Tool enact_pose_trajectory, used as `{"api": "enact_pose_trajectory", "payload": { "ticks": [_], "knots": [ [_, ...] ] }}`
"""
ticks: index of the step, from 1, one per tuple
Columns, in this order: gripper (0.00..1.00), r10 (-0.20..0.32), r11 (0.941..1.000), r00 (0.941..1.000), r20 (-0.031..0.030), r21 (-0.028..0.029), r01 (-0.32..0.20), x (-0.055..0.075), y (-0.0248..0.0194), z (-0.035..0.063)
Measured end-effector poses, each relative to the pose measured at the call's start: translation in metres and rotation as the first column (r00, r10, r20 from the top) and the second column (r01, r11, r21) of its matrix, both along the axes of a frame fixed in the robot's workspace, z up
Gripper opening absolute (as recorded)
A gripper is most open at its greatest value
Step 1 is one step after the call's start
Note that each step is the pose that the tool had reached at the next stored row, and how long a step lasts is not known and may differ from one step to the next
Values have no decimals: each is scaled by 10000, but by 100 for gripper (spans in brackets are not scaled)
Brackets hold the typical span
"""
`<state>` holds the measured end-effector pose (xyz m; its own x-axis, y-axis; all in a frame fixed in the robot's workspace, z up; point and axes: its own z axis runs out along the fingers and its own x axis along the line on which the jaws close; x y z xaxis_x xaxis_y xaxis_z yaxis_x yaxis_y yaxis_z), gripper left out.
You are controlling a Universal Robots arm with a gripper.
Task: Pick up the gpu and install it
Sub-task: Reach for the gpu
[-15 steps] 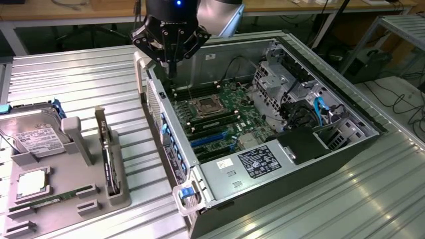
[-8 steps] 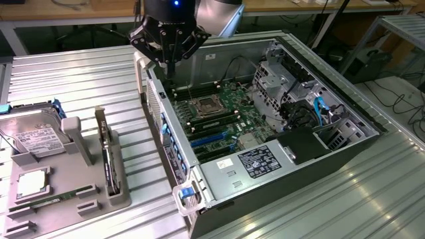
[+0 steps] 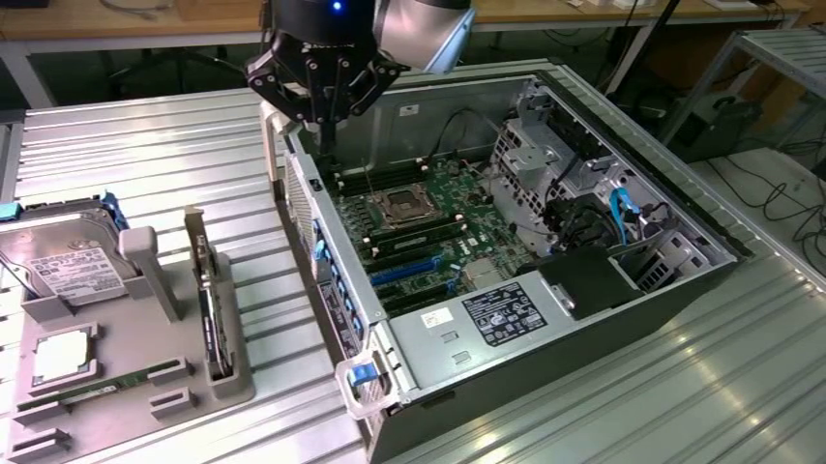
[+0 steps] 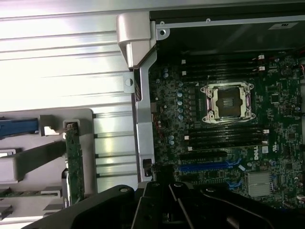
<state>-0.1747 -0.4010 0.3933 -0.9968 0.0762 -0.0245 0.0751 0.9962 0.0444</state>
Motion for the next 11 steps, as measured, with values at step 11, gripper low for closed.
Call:
{"api": "enact_pose_trajectory", "payload": {
  "ticks": [11],
  "knots": [
    [11,0,10000,10000,0,0,0,-39,-5,0]
  ]
}}
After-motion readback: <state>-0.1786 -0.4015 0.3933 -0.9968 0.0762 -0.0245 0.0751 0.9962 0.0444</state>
